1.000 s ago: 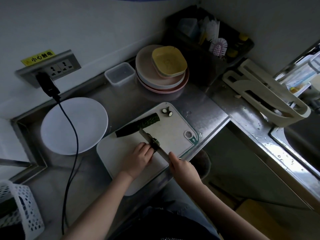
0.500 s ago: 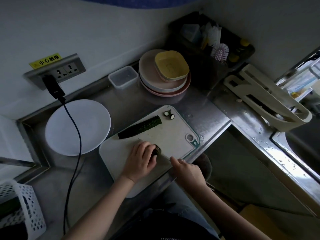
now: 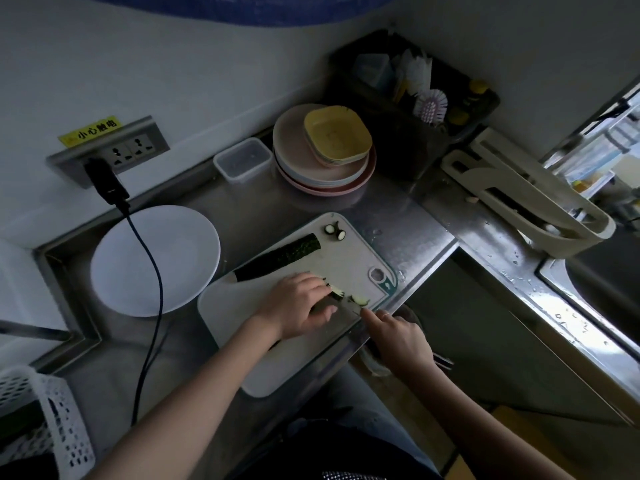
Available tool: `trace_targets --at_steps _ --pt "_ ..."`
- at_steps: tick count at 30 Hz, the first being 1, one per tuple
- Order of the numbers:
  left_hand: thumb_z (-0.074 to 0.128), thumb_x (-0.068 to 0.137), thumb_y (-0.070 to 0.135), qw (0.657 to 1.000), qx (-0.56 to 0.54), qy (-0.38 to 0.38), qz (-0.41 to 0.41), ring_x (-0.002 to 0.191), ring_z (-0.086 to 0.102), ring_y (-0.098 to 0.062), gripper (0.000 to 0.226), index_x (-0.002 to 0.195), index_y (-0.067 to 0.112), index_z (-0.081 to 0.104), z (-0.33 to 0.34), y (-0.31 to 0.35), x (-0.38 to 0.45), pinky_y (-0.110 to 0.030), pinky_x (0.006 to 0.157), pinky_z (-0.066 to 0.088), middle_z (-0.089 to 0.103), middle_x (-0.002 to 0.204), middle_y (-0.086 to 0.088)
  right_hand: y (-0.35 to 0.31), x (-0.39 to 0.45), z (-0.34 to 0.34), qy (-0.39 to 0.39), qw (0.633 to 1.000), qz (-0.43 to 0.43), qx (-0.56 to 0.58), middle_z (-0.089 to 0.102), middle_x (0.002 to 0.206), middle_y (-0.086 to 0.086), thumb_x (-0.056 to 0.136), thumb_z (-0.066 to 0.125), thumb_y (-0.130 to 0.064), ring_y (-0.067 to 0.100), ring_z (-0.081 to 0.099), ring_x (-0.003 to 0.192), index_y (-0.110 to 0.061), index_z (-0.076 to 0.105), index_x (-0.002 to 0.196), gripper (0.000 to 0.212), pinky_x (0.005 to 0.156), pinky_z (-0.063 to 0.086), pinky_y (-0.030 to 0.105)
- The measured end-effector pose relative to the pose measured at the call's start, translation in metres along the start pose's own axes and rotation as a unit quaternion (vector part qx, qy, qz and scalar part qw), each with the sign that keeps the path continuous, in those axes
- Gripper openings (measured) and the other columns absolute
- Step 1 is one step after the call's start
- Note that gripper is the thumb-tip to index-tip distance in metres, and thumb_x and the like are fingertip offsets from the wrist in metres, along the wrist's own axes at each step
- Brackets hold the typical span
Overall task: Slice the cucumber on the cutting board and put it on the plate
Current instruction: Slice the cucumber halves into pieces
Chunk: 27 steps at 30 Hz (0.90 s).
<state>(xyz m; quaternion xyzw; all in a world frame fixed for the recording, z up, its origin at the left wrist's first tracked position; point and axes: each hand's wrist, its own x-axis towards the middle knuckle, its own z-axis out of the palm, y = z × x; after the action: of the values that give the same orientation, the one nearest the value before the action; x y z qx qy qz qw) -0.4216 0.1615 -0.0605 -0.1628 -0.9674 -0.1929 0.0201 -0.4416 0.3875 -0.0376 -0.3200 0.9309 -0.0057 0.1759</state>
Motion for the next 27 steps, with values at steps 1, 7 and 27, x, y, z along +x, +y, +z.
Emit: trace_targets --at_steps 1,7,27 --pt "0.029 0.088 0.055 0.999 0.002 -0.032 -0.005 0.11 0.059 -0.022 0.064 0.114 0.011 0.067 -0.003 0.001 0.006 -0.034 0.097 0.042 0.065 0.116 -0.006 0.001 0.001 0.0 0.001 1.0 -0.004 -0.005 0.06 0.116 0.008 0.092 0.05 -0.024 0.032 0.065 0.095 -0.018 0.039 0.133 0.043 0.066 0.052 0.039" --pt "0.023 0.091 0.056 0.995 0.004 -0.099 -0.027 0.126 0.044 -0.018 0.067 0.131 0.013 0.054 -0.004 0.009 0.027 -0.029 0.111 0.02 0.054 0.134 -0.004 -0.006 0.01 -0.003 0.016 1.0 -0.017 -0.02 0.057 0.119 0.006 0.092 0.047 -0.017 0.031 0.065 0.095 -0.021 0.034 0.14 0.05 0.065 0.049 0.037" --pt "0.039 0.092 0.035 0.983 0.002 0.05 -0.176 0.118 0.048 -0.024 0.052 0.133 0.005 0.05 0.042 0.0 -0.059 -0.043 0.092 0.047 0.054 0.13 -0.011 -0.01 -0.008 0.025 0.107 0.958 0.216 0.155 0.058 0.091 0.008 0.095 0.04 -0.013 0.03 0.055 0.062 -0.017 0.039 0.119 0.024 0.051 0.038 0.033"
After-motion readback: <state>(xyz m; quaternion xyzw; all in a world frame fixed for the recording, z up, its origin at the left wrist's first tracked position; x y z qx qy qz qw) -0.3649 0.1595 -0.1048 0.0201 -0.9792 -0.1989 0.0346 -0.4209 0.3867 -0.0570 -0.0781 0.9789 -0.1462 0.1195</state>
